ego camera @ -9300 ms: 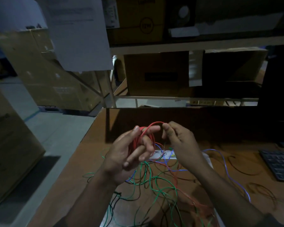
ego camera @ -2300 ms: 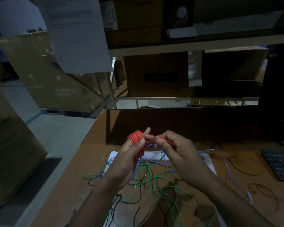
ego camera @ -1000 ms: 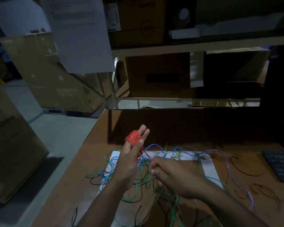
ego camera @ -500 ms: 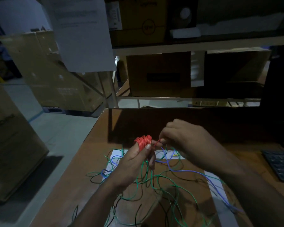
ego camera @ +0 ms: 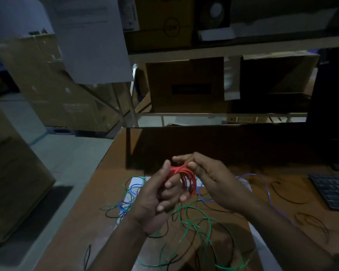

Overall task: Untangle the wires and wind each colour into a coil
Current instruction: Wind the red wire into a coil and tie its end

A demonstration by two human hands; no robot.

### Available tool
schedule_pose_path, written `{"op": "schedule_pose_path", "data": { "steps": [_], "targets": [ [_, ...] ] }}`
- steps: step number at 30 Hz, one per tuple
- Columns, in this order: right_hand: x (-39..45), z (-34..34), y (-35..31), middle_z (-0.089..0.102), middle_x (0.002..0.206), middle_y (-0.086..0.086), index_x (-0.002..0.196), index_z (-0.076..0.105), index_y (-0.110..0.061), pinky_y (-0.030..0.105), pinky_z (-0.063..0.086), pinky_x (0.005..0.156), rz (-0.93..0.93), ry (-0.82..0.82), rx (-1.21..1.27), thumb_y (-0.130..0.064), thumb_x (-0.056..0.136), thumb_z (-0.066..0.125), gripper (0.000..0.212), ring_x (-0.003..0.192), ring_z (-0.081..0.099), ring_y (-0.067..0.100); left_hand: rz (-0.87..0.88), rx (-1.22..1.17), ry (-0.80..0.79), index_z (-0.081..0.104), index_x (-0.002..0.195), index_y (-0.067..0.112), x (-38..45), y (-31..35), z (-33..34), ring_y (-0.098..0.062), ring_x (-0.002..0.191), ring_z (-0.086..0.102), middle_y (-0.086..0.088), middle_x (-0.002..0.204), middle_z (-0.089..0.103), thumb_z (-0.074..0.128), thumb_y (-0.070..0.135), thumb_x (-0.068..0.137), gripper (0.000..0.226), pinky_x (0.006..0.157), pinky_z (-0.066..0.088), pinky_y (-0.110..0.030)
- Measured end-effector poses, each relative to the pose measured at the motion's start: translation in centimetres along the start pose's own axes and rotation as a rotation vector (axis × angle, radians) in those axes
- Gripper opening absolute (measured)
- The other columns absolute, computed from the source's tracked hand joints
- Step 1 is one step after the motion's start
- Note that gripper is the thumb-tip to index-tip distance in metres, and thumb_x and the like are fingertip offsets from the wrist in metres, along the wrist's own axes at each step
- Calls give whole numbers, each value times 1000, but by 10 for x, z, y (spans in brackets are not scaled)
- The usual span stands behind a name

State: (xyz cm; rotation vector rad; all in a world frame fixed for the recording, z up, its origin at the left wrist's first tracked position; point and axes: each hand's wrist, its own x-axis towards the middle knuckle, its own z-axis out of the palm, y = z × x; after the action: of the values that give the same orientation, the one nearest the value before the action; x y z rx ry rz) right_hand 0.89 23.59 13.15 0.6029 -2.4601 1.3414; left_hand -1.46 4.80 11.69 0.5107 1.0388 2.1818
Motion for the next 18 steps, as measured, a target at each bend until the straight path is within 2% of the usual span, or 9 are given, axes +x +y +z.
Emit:
{"op": "schedule_pose_path", "data": {
  "steps": [3,4,6,8,10,12,14,18],
  "targets": [
    [-9,13,-1,71,117,-11,104,58,-16,34,53,93,77,63,102,-31,109,38,26,112,65,5,-47,-25,-3,48,60,20,1,-6,0,-3,28,24,13,40,33,49,48,100,49,61,14,-35],
    [-12,16,-1,71,108,-8,100,55,-16,39,53,89,95,77,118,-36,109,36,28,103,66,7,-57,-34,-9,48,60,20,1,-7,0,-4,28,22,13,40,34,48,46,101,48,60,16,-33],
    [-17,17,-1,63,91,0,95,52,-17,49,49,82,127,90,152,-43,107,35,33,87,60,19,-64,-34,-7,48,60,20,2,-8,1,-7,30,17,13,40,33,49,42,101,47,59,28,-27],
    [-20,19,0,53,82,-2,91,50,-16,39,44,78,178,111,233,-41,106,36,33,80,50,17,-59,15,31,45,61,19,3,-11,1,-6,30,19,12,42,28,50,40,101,46,63,42,-25],
    [-22,22,2,49,80,-8,90,50,-16,31,40,75,211,148,263,-38,107,37,30,78,46,8,-50,84,75,43,62,19,3,-15,3,-4,30,24,12,44,26,51,40,102,46,66,36,-29],
    [-24,25,7,48,80,-6,90,49,-17,32,41,72,227,182,243,-38,108,36,30,77,46,8,-32,118,131,42,61,20,4,-19,8,-5,30,30,10,44,24,49,39,104,47,65,32,-31],
    [-25,28,11,49,79,-4,91,49,-19,35,43,71,262,211,260,-38,108,36,29,75,48,9,-16,150,191,41,59,20,5,-21,15,-9,31,37,8,43,22,46,37,103,48,64,40,-29],
    [-22,36,18,53,73,9,92,46,-22,27,45,55,341,259,384,-44,107,36,28,55,54,15,37,346,262,39,59,19,11,-28,24,-19,44,54,5,42,24,47,37,101,46,62,48,-30]
  ]
}}
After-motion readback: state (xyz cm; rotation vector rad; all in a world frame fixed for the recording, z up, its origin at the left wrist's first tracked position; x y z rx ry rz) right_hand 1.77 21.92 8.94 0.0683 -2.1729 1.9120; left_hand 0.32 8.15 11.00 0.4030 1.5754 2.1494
